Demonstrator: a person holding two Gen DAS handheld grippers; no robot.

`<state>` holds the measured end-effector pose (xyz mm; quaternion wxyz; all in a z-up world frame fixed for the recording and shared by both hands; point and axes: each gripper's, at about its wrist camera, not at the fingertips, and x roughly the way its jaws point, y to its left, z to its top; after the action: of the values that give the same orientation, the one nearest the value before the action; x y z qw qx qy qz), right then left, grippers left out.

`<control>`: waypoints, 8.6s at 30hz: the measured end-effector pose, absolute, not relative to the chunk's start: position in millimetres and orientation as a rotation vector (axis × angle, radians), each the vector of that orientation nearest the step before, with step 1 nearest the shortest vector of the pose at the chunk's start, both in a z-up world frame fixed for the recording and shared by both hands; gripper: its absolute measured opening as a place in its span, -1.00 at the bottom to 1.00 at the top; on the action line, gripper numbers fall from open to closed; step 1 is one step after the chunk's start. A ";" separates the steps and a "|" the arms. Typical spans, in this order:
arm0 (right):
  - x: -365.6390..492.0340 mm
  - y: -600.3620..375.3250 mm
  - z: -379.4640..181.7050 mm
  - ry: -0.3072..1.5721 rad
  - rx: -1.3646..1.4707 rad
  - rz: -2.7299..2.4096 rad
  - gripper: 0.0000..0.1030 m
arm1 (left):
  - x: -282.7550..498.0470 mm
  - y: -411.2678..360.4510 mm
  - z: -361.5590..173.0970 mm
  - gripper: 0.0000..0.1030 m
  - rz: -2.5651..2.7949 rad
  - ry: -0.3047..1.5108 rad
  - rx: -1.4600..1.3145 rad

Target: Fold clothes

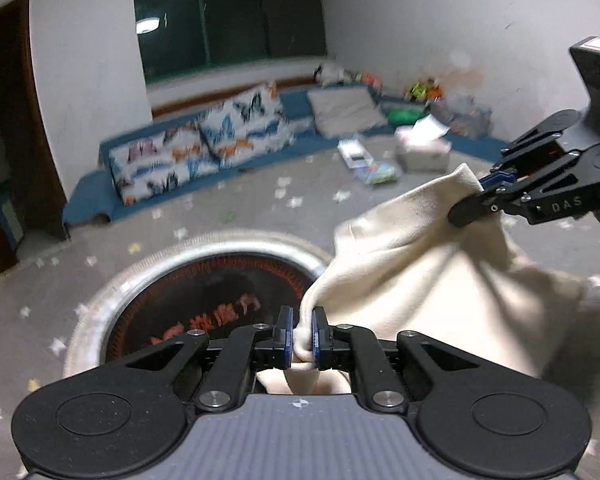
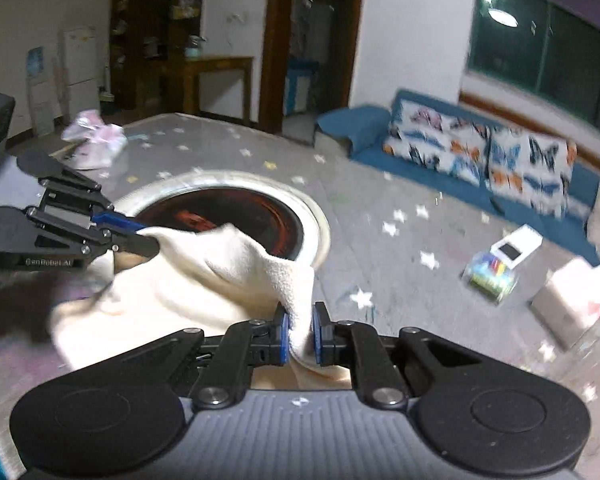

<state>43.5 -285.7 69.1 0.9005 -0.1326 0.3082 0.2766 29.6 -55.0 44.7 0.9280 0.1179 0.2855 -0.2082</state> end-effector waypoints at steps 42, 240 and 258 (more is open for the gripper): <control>28.9 -355.2 35.5 0.652 0.006 0.241 -0.88 | 40.0 -86.7 39.4 -0.70 -0.398 0.603 0.191; -53.5 -245.9 60.2 0.599 -0.150 0.681 -0.54 | 14.6 28.3 -7.0 -0.66 -0.119 0.916 -0.981; 24.3 -372.5 9.2 0.710 0.187 0.239 -0.36 | 19.4 9.4 9.7 -0.67 -0.109 0.871 -0.745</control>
<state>24.3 -372.5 9.2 0.9264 0.0914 0.3462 0.1166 19.4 9.4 9.8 0.8390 -0.3522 0.4116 -0.0517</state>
